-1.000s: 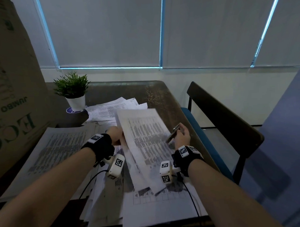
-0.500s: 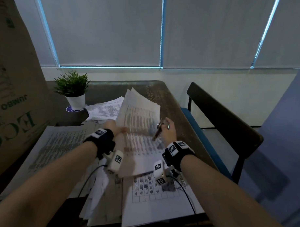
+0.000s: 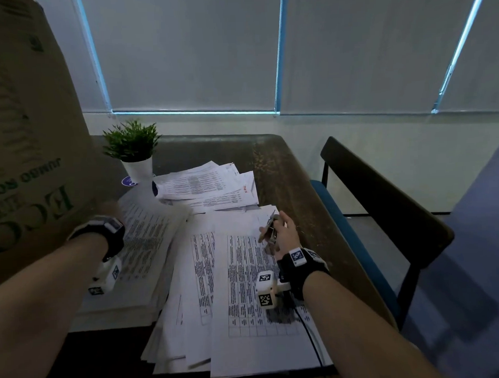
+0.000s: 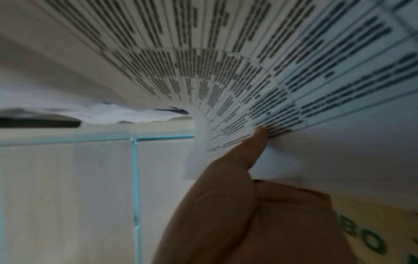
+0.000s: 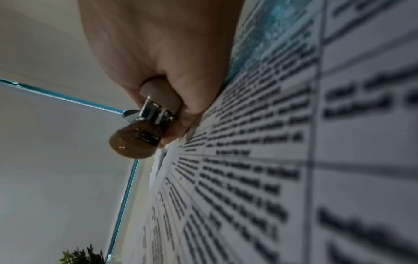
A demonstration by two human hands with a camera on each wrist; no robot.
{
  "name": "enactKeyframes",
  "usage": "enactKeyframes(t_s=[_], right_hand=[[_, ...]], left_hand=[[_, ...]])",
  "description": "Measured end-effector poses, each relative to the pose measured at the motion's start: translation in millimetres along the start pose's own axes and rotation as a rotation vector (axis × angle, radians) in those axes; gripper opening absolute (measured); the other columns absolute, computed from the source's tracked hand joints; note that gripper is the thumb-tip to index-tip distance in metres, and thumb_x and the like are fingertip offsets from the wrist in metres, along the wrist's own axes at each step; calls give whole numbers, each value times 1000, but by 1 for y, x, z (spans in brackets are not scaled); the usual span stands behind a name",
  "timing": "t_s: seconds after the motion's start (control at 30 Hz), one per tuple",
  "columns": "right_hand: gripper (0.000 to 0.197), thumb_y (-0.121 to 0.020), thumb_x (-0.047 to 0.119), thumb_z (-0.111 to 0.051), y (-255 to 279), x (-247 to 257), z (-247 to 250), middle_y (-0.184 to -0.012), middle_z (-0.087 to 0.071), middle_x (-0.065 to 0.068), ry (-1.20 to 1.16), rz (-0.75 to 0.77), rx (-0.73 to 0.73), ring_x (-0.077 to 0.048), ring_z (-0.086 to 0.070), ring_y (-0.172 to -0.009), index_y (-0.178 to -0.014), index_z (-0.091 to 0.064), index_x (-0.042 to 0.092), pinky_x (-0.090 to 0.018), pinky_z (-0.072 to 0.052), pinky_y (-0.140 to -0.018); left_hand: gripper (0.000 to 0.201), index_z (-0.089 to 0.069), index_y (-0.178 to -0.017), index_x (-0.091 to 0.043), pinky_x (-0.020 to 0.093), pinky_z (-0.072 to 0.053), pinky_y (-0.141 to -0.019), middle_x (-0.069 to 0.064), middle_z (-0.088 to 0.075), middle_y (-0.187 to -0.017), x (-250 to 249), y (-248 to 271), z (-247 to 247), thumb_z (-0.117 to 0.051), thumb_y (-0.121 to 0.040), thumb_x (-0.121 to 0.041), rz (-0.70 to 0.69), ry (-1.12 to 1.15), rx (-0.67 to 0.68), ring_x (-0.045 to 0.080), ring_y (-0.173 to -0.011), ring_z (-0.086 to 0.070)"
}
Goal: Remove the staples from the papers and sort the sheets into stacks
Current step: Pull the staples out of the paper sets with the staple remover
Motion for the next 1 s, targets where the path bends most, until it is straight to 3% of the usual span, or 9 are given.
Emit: enactKeyframes(t_s=[0.13, 0.2, 0.3, 0.5, 0.57, 0.63, 0.73, 0.9, 1.0], right_hand=[[31, -105, 10, -38, 1, -1, 2, -104, -65, -16, -65, 3, 5, -30, -69, -92, -129, -45, 29, -40, -55, -74], [32, -105, 12, -39, -1, -2, 8, -107, -65, -17, -78, 12, -39, -31, -68, -93, -133, -45, 28, -31, -49, -56], [37, -105, 16, -41, 0, 0, 21, -101, -61, -12, -100, 48, -138, -22, -58, -67, -139, -44, 30, -25, -42, -42], [44, -103, 19, -44, 10, 24, 66, -132, -53, -5, 34, 156, -390, -29, -60, -105, -142, -40, 39, -40, -55, -82], [45, -103, 18, -44, 5, 32, 76, -141, -50, -9, 118, 170, -405, -35, -55, -122, -142, -40, 39, -39, -49, -96], [45, -103, 15, -43, -1, 41, 77, -144, -47, -12, 163, 173, -380, -35, -50, -128, -144, -40, 33, -36, -42, -97], [46, -102, 11, -42, -7, 57, 73, -142, -49, -14, 123, 208, -346, -32, -51, -126, -146, -41, 28, -30, -39, -91], [45, -100, 11, -48, -8, 61, 40, -131, -56, -12, -69, 169, -243, -22, -60, -90, -140, -47, 32, -30, -48, -67], [44, -100, 9, -48, -14, 45, 10, -118, -60, -4, -161, 104, -179, -20, -62, -93, -139, -48, 30, -27, -46, -61]], left_hand=[[28, -60, -113, -2, 36, -48, -86, 17, -61, -111, -68, 29, -10, -52, -92, -19, -156, 89, -3, 34, -103, -60], [18, -62, -95, -6, 28, -45, -77, 9, -62, -91, -122, 61, -33, -58, -91, -23, -301, 225, 197, 28, -91, -63], [36, -58, -89, -2, 29, -55, -64, 6, -61, -72, -160, 111, -82, -65, -87, -37, -167, 479, 625, 19, -59, -61], [34, -58, -101, 12, 52, -51, -86, 27, -61, -97, -184, 161, -123, -73, -76, -6, -101, 603, 979, 39, -86, -61], [19, -57, -100, 12, 52, -56, -77, 30, -63, -106, -189, 178, -126, -62, -83, 8, -120, 677, 1117, 39, -86, -66], [11, -59, -97, 7, 40, -57, -71, 23, -64, -101, -194, 174, -114, -56, -86, 9, -170, 708, 1064, 30, -78, -67], [16, -61, -98, 1, 30, -47, -72, 17, -62, -94, -185, 119, -67, -66, -84, -7, -232, 427, 573, 24, -81, -58], [34, -59, -108, 5, 38, -48, -88, 19, -61, -113, -151, 37, -8, -56, -89, -23, -195, 127, 177, 38, -106, -57], [30, -58, -116, 9, 38, -44, -91, 25, -60, -118, -121, 19, 2, -52, -92, -7, -115, 114, 83, 38, -112, -56]])
Point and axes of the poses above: each hand's wrist, its own y-axis away from the middle knuckle, its own z-axis out of the back of the hand, x = y × z, the point moved 10 cm from there along -y, towards the middle knuckle
